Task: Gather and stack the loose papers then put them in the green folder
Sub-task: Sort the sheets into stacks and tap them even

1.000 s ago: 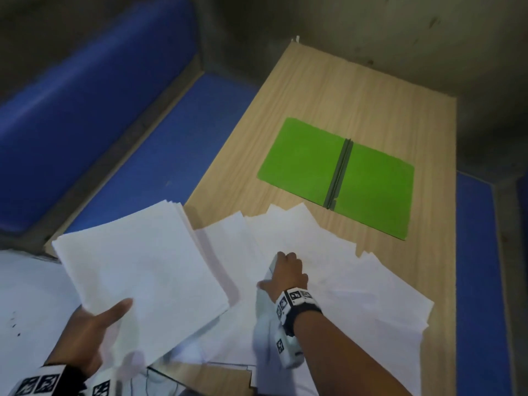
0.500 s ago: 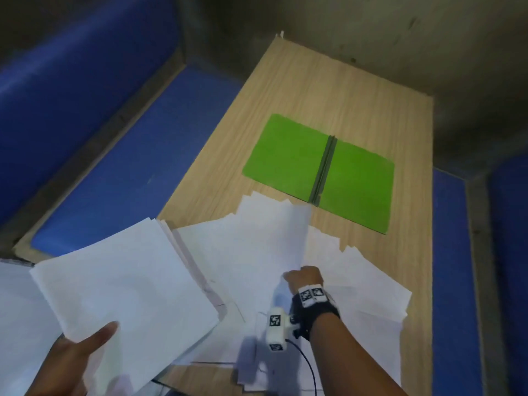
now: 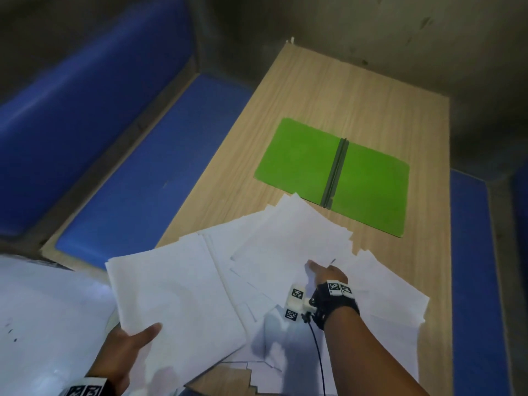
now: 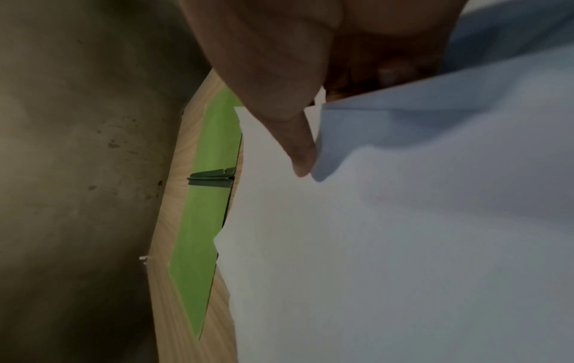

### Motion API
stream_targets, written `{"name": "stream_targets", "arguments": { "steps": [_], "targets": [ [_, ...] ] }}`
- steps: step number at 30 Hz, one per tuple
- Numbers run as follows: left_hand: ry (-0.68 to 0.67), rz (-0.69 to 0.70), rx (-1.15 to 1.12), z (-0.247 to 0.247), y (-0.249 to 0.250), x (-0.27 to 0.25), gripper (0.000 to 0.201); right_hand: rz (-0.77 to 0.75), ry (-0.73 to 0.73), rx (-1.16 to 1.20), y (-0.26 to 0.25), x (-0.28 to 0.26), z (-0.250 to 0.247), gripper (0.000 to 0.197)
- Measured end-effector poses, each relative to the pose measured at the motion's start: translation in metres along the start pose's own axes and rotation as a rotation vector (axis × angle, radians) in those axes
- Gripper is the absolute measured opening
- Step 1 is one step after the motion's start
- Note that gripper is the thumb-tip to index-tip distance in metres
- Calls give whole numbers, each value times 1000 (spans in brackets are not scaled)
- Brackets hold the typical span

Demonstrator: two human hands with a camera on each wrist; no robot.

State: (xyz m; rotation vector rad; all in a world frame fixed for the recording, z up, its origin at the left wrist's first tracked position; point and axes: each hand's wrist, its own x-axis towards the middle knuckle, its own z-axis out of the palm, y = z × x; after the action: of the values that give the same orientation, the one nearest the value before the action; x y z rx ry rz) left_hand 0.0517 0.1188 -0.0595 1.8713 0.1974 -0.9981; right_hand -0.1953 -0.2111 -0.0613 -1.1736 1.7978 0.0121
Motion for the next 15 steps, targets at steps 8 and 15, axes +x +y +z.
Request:
{"name": "stream_targets", "arguments": {
  "steps": [8, 15],
  "targets": [
    [1, -28, -29, -5, 1, 0, 37, -70, 215, 287, -4, -3, -12, 48],
    [75, -28, -89, -34, 15, 9, 55, 4, 240, 554, 31, -21, -59, 50]
  ]
}}
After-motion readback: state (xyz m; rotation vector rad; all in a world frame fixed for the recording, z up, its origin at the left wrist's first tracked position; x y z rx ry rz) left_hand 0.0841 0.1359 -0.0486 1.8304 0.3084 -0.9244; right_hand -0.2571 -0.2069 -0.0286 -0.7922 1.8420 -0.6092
